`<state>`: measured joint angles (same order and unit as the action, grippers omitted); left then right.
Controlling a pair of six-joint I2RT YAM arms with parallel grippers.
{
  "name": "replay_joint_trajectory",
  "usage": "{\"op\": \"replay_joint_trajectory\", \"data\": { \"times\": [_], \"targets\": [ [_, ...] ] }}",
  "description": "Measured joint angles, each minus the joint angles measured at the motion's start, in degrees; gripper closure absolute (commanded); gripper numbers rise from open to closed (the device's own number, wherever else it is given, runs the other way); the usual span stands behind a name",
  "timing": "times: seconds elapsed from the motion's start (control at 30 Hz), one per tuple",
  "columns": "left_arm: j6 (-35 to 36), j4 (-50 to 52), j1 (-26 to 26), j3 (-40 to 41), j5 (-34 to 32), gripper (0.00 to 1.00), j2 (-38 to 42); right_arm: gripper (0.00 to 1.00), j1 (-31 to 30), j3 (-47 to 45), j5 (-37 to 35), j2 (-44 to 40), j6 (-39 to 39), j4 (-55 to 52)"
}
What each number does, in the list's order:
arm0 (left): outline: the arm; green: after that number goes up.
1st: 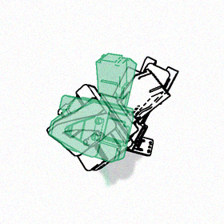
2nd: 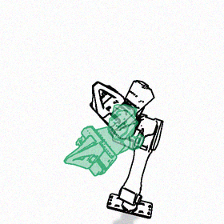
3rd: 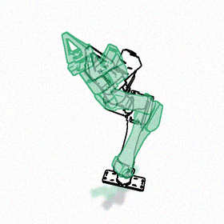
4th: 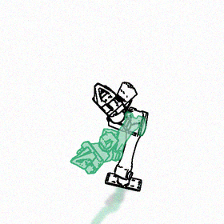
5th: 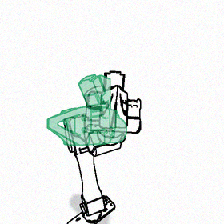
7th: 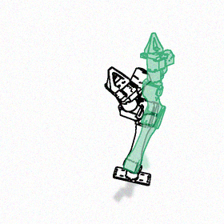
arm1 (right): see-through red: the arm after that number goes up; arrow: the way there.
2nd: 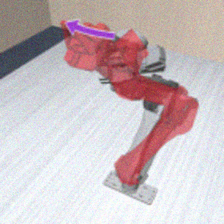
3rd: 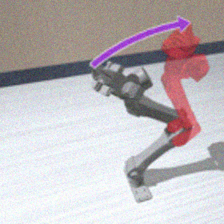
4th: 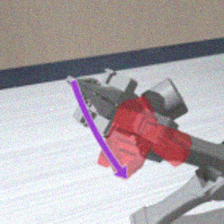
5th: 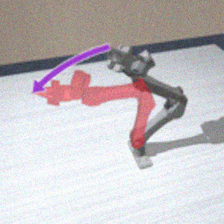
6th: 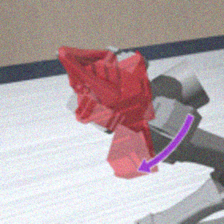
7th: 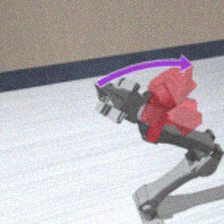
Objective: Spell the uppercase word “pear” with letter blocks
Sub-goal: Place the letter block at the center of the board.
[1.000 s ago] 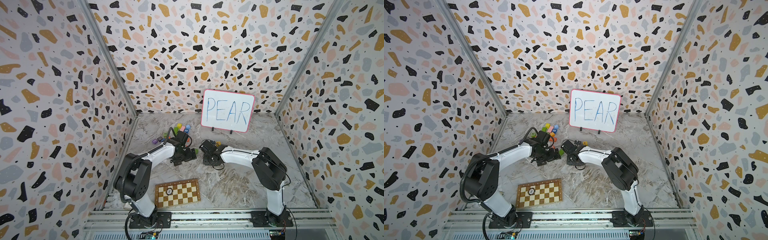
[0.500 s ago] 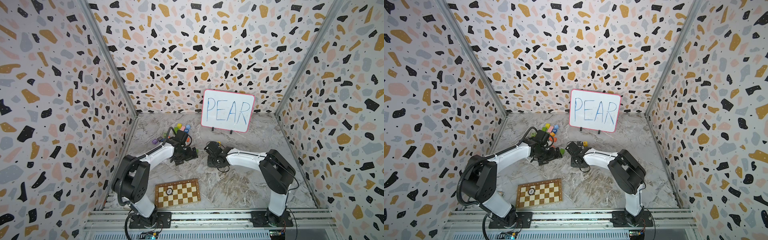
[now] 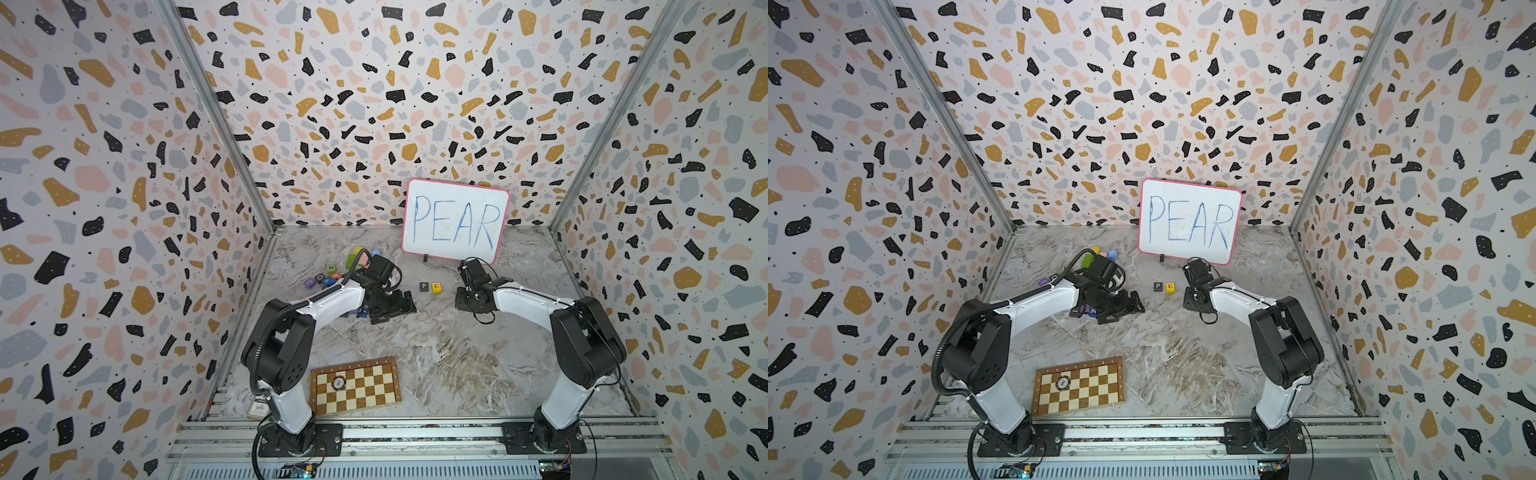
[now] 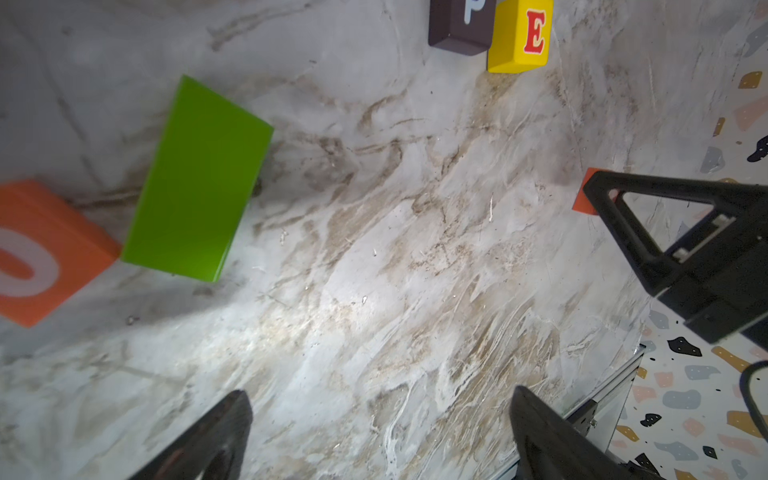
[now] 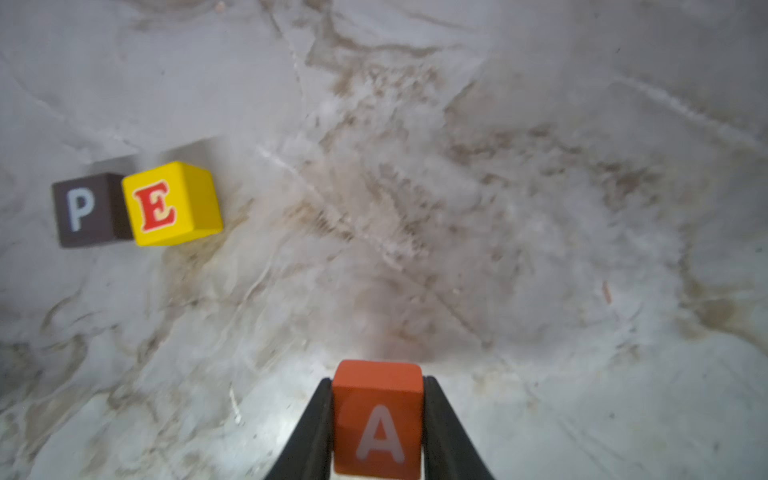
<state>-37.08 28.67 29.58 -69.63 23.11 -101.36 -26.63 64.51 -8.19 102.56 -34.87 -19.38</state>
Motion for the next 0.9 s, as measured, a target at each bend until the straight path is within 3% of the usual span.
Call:
{"op": "replay_joint_trajectory", "data": {
  "times": [0.37, 0.9],
  "targets": [
    [2.0, 0.7, -0.9, -5.2, 1.6, 0.03, -1.5, 0.7, 1.2, 13.2, 1.2, 12.7, 5.9, -0.1],
    [1.9, -0.4, -1.4, -3.8, 2.4, 0.02, -2.6, 0.69, -0.1, 19.2, 1.9, 17.2, 6.9, -0.4]
  ]
}}
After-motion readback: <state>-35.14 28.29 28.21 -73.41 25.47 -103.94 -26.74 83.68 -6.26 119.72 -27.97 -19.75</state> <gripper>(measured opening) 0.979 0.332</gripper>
